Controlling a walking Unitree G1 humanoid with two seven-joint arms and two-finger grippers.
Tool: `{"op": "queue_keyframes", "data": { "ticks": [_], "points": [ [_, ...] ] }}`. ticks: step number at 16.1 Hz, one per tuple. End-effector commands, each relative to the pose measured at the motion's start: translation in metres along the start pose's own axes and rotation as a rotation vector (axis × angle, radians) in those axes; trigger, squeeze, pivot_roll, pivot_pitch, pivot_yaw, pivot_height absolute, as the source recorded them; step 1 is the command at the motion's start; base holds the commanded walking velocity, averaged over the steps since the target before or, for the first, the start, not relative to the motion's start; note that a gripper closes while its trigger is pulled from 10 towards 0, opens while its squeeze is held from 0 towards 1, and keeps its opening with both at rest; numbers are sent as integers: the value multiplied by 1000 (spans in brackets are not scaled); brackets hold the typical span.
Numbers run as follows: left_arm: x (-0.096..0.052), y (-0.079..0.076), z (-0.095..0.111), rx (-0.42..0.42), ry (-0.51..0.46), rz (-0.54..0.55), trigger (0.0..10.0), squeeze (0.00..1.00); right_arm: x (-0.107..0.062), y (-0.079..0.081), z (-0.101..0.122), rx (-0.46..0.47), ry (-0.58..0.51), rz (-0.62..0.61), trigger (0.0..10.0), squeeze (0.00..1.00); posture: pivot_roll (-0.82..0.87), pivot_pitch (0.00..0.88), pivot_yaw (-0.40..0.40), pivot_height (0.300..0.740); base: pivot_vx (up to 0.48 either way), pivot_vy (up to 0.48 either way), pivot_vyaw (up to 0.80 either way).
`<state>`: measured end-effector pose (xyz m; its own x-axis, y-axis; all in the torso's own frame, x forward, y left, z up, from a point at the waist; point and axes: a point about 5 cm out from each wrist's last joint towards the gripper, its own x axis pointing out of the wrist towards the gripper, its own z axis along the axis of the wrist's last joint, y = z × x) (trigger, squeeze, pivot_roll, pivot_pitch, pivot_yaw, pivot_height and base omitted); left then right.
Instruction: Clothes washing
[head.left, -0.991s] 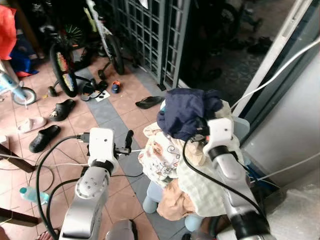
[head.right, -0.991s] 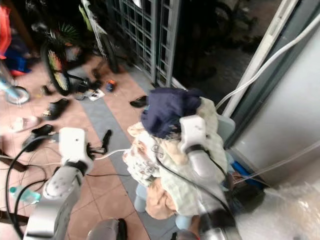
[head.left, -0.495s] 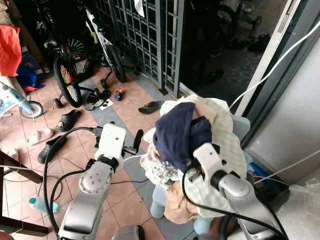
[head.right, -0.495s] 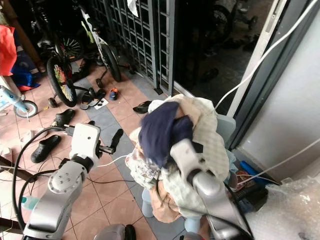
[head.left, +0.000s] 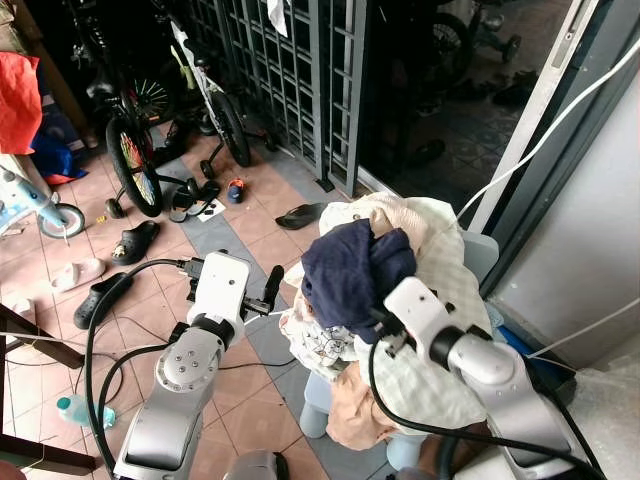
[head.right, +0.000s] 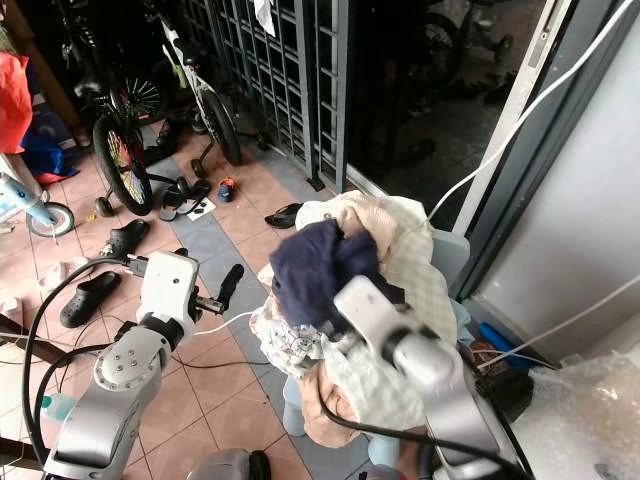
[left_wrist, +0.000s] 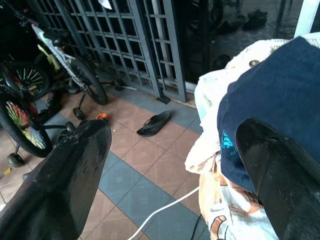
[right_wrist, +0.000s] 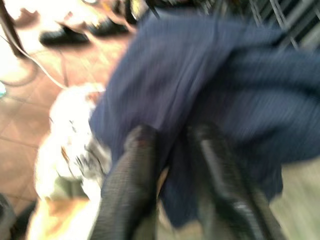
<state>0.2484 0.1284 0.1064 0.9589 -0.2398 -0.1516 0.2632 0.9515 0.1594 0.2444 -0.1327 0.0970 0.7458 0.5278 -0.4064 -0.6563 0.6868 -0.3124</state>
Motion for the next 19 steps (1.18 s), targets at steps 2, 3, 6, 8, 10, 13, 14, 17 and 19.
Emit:
{"op": "queue_keyframes", "data": {
  "ticks": [2, 3, 6, 8, 10, 13, 14, 17, 19],
  "points": [
    [1, 0, -2, 2, 4, 3, 10000, 0, 0, -8, 4, -14, -18, 15, 10000, 1000, 16, 0, 69, 740, 0, 0, 0],
    [1, 0, -2, 1, 4, 6, 10000, 0, 2, -22, 11, -23, -48, -39, 10000, 1000, 20, 0, 65, 740, 0, 0, 0],
    [1, 0, -2, -1, 4, 3, 10000, 0, 9, -31, 37, -23, -189, -131, 10000, 1000, 19, 0, 64, 740, 0, 0, 0],
    [1, -2, -1, 2, 0, -5, 10000, 0, 20, -13, 31, -39, -141, -53, 10000, 1000, 28, 0, 64, 740, 0, 0, 0],
    [1, -2, 0, 2, -1, -4, 10000, 0, 27, 5, 8, -14, 9, 55, 10000, 1000, 36, 0, 60, 740, 0, 0, 0],
    [-2, -3, -1, -7, 9, -5, 10000, 0, 33, 25, -9, -21, 113, 198, 10000, 557, 37, 0, 56, 740, 0, 0, 0],
    [-2, -4, -1, -8, 11, -9, 10000, 0, 35, 26, -10, -34, 121, 207, 10000, 0, 37, 0, 56, 740, 0, 0, 0],
    [-2, -4, -1, -9, 11, -11, 10000, 0, 42, 21, -11, -78, 130, 152, 0, 0, 43, 6, 54, 740, 0, 0, 0],
    [-2, -3, -1, -12, 14, -3, 10000, 0, 45, 14, -11, -74, 132, 70, 0, 0, 48, 14, 47, 740, 0, 0, 0]
  ]
}}
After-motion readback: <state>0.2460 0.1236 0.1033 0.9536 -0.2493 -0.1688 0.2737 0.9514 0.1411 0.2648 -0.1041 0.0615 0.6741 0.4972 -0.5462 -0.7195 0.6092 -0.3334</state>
